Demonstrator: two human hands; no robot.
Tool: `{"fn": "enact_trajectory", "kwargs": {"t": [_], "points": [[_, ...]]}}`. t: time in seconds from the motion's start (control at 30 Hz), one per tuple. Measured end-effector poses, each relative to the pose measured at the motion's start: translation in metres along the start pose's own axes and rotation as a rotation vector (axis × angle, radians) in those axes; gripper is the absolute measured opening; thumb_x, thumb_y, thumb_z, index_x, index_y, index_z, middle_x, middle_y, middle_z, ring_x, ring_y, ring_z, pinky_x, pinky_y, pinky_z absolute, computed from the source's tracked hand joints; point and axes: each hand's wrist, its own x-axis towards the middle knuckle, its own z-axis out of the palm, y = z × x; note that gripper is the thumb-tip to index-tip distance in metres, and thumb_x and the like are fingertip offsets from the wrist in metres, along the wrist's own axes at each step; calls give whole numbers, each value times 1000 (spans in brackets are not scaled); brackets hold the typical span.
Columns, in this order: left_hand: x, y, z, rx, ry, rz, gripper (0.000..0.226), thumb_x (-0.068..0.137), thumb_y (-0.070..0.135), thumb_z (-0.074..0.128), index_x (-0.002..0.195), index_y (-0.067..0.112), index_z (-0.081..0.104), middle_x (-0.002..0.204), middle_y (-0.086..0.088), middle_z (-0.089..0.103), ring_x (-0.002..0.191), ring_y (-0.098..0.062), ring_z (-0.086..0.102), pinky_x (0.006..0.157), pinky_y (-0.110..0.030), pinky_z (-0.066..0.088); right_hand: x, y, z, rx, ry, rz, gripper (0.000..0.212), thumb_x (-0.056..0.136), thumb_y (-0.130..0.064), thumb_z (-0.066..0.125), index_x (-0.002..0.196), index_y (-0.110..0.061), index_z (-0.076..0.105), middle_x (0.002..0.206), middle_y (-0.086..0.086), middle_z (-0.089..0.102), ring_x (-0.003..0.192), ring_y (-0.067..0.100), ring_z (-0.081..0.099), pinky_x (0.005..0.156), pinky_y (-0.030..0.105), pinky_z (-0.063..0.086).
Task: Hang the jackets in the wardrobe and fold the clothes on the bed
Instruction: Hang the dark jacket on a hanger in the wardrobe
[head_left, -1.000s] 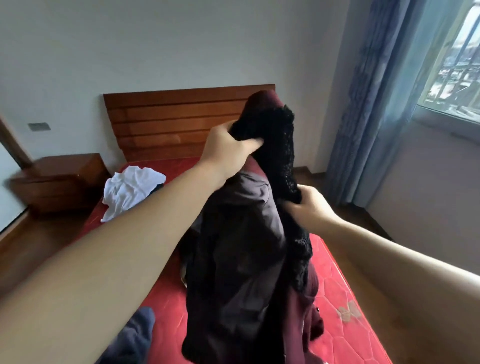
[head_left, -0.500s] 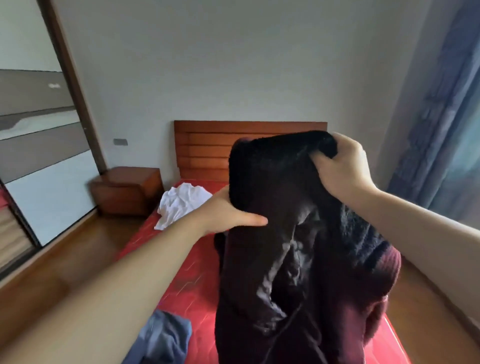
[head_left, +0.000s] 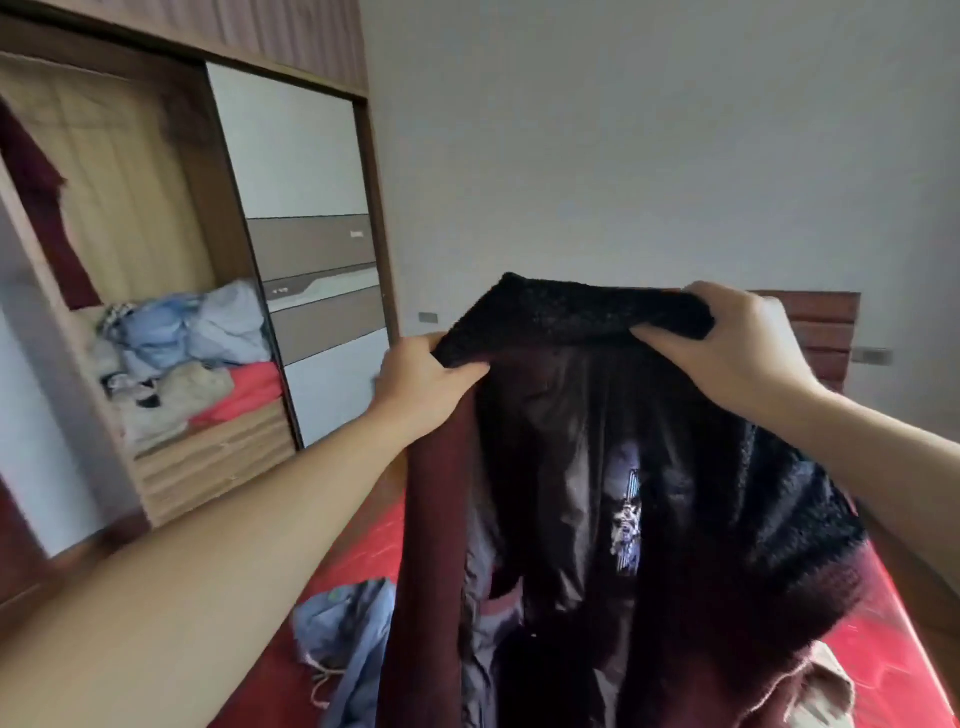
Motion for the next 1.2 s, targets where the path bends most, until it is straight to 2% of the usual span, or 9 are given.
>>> {"fn": "enact_trajectory", "kwargs": {"t": [0.17, 0.33, 0.43, 0.53, 0.67, 0.77, 0.87, 1.0, 1.2], "points": [[-20, 1, -108, 190, 160, -52, 15, 75, 28, 78, 77, 15, 73, 73, 0, 71, 71, -15, 64, 62, -23, 49, -5, -65, 34, -52, -164, -219, 54, 71, -76, 50, 73, -22, 53, 60, -8, 58, 58, 19, 58, 51, 31, 45], [-36, -8, -212, 283, 292, -45, 16, 75, 27, 77, 89, 19, 73, 84, 4, 71, 87, -14, 65, 72, -22, 48, 1, -152, 92, 119, -189, -249, 59, 69, -78, 49, 69, -19, 51, 55, -3, 58, 57, 23, 59, 54, 37, 49], [-53, -33, -276, 343, 326, -57, 31, 76, 29, 77, 100, 33, 60, 85, 23, 57, 92, -9, 55, 66, -11, 35, 9, -214, 128, 234, -178, -300, 55, 69, -79, 46, 66, -24, 48, 52, -8, 55, 53, 16, 56, 49, 31, 44], [-76, -73, -345, 527, 231, -39, 63, 78, 36, 76, 127, 47, 39, 98, 19, 56, 98, -14, 54, 69, -9, 34, 17, -280, 174, 313, -172, -335, 56, 71, -78, 46, 64, -23, 51, 54, -12, 55, 52, 5, 51, 47, 20, 36], [-108, -142, -424, 678, 93, -82, 81, 74, 52, 75, 135, 60, 23, 133, 10, 57, 106, -18, 60, 85, -29, 45, 15, -372, 250, 369, -226, -389, 57, 73, -71, 52, 77, -15, 65, 66, -2, 65, 67, 20, 61, 60, 34, 50], [-124, -195, -467, 716, 134, -169, 53, 76, 60, 69, 124, 44, 51, 107, 11, 69, 84, -13, 64, 74, -33, 54, 6, -439, 298, 378, -260, -437, 48, 74, -68, 53, 68, -20, 55, 62, -4, 57, 67, 24, 58, 58, 34, 44], [-129, -231, -505, 834, 197, -200, 23, 88, 56, 56, 85, 34, 61, 64, 11, 59, 56, -8, 54, 49, -27, 39, 1, -494, 336, 376, -304, -471, 51, 75, -67, 52, 69, -16, 55, 67, 2, 60, 69, 26, 58, 62, 38, 48], [-127, -273, -548, 1037, 219, -224, 28, 97, 46, 44, 88, 21, 52, 77, 5, 57, 67, -22, 57, 56, -34, 43, 0, -554, 387, 432, -321, -474, 48, 80, -59, 60, 72, -12, 57, 70, 6, 62, 72, 27, 58, 64, 39, 48], [-107, -341, -601, 648, 273, -460, 10, 94, 16, 47, 103, 20, 49, 79, 1, 59, 65, -19, 58, 54, -31, 41, -2, -631, 476, 620, -325, -501, 40, 81, -46, 67, 61, -17, 49, 56, -3, 52, 54, 12, 48, 54, 34, 39]]}}
